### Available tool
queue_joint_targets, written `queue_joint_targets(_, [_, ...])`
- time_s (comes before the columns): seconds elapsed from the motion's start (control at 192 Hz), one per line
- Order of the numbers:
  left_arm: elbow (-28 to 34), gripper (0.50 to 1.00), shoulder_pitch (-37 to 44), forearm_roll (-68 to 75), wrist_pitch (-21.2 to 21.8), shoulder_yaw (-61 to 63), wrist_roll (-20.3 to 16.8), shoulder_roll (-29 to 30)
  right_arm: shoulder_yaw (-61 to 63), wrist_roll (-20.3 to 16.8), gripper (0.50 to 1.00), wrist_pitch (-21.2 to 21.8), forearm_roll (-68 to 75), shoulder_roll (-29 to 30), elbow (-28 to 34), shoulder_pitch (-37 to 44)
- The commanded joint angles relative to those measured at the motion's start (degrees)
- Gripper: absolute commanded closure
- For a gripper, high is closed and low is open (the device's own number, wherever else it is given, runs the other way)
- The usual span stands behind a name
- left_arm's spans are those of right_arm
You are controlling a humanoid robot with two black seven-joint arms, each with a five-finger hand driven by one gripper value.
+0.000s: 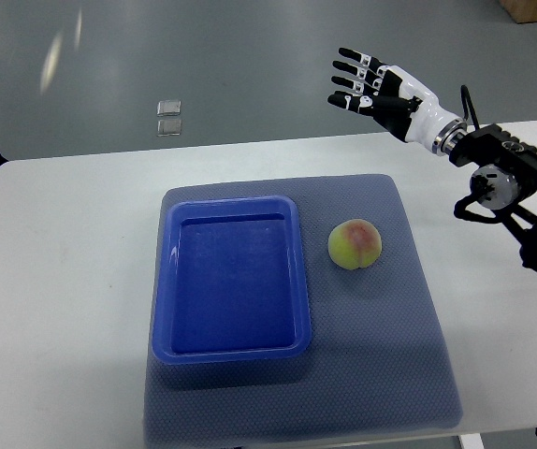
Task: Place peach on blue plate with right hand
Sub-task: 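Move the right hand down toward the peach beside the blue tray, then close the right hand's fingers around the peach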
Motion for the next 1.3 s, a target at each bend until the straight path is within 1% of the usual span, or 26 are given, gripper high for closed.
queue_joint_targets(0.0, [-0.22,0.500,0.00,0.01,-0.26,0.15,0.07,0.00,-7.48,-1.41,0.570,4.38,-11.77,-5.12,2.71,6.05])
queue_joint_targets(0.094, [-0.22,0.500,0.00,0.01,-0.61,0.15,0.07,0.00,-17.58,-1.41,0.570,9.30,-19.06,-10.66,6.49,12.46])
queue_joint_targets(0.104, [-0.22,0.500,0.00,0.01,-0.61,0.15,0.07,0.00,-17.59,-1.41,0.570,9.30,-19.06,-10.66,6.49,12.46])
queue_joint_targets(0.151, [-0.22,0.500,0.00,0.01,-0.70,0.06,-0.02,0.00,-24.96,-1.41,0.570,10.70,-21.43,-13.21,9.04,16.67])
queue_joint_targets(0.213, [-0.22,0.500,0.00,0.09,-0.70,0.06,-0.02,0.00,-33.75,-1.50,0.570,11.23,-23.19,-15.49,11.94,22.47])
queue_joint_targets(0.276, [-0.22,0.500,0.00,0.09,-0.79,0.15,-0.02,0.00,-39.38,-2.29,0.570,11.15,-23.28,-16.81,15.63,27.31])
queue_joint_targets(0.312, [-0.22,0.500,0.00,0.09,-0.79,0.06,-0.02,0.00,-41.40,-2.73,0.570,11.23,-23.37,-17.25,17.30,28.72])
queue_joint_targets(0.359, [-0.22,0.500,0.00,0.09,-0.79,0.06,-0.02,0.00,-41.41,-2.73,0.570,11.23,-23.37,-17.25,17.30,28.72])
queue_joint_targets(0.364, [-0.22,0.500,0.00,0.09,-0.79,0.06,-0.02,0.00,-43.76,-3.42,0.570,11.23,-23.80,-17.43,19.13,29.68])
queue_joint_targets(0.453, [-0.22,0.500,-0.09,0.09,-0.79,0.06,-0.02,0.00,-47.56,-3.87,0.570,10.62,-25.39,-16.73,20.38,29.87])
queue_joint_targets(0.499, [-0.22,0.500,-0.09,0.09,-0.79,0.06,-0.02,0.00,-47.56,-3.87,0.570,10.62,-25.39,-16.73,20.38,29.87])
queue_joint_targets(0.51, [-0.22,0.500,0.00,0.09,-0.79,0.15,-0.02,0.00,-49.67,-3.87,0.570,9.22,-28.29,-15.15,20.38,29.51])
queue_joint_targets(0.552, [-0.22,0.500,0.00,0.09,-0.79,0.15,-0.02,0.00,-50.55,-3.78,0.570,7.11,-29.96,-14.18,20.20,29.08])
queue_joint_targets(0.604, [-0.22,0.500,0.00,0.09,-0.79,0.15,-0.02,0.00,-50.55,-3.78,0.570,7.10,-29.96,-14.18,20.20,29.08])
queue_joint_targets(0.609, [-0.22,0.500,0.00,0.01,-0.79,0.15,-0.02,0.00,-50.99,-3.78,0.570,4.58,-30.92,-13.74,19.77,27.77])
queue_joint_targets(0.64, [-0.22,0.500,0.00,0.01,-0.79,0.15,-0.02,0.00,-50.99,-3.78,0.570,3.94,-31.10,-13.47,19.50,27.06])
queue_joint_targets(1.025, [-0.22,0.500,-0.18,0.09,-0.79,0.15,0.07,0.00,-50.99,-3.69,0.570,3.06,-32.86,-12.77,18.18,22.04])
queue_joint_targets(1.108, [-0.22,0.500,-0.18,0.09,-0.79,0.15,-0.02,0.00,-50.99,-3.34,0.572,0.52,-33.83,-12.68,18.09,19.94])
queue_joint_targets(1.16, [-0.22,0.500,-0.18,0.09,-0.79,0.15,-0.02,0.00,-50.99,-3.34,0.572,0.51,-33.83,-12.68,18.09,19.93])
queue_joint_targets(1.165, [-0.22,0.500,-0.18,0.09,-0.79,0.15,-0.02,0.00,-50.99,-3.17,0.574,-1.84,-34.00,-12.60,18.09,19.15])
queue_joint_targets(1.197, [-0.22,0.500,-0.18,0.09,-0.79,0.06,-0.02,0.00,-50.99,-3.17,0.576,-2.91,-34.09,-12.24,18.09,18.70])
queue_joint_targets(1.27, [-0.22,0.500,-0.18,0.09,-0.79,0.15,-0.02,0.00,-50.99,-3.17,0.579,-3.44,-34.09,-12.07,18.09,18.44])
queue_joint_targets(1.275, [-0.22,0.500,-0.09,0.09,-0.79,0.06,-0.02,0.00,-50.99,-3.17,0.587,-4.23,-34.61,-11.81,18.09,18.09])
queue_joint_targets(1.296, [-0.22,0.500,-0.18,0.09,-0.79,0.06,-0.02,0.00,-50.99,-3.17,0.599,-4.32,-34.79,-11.80,18.09,18.00])
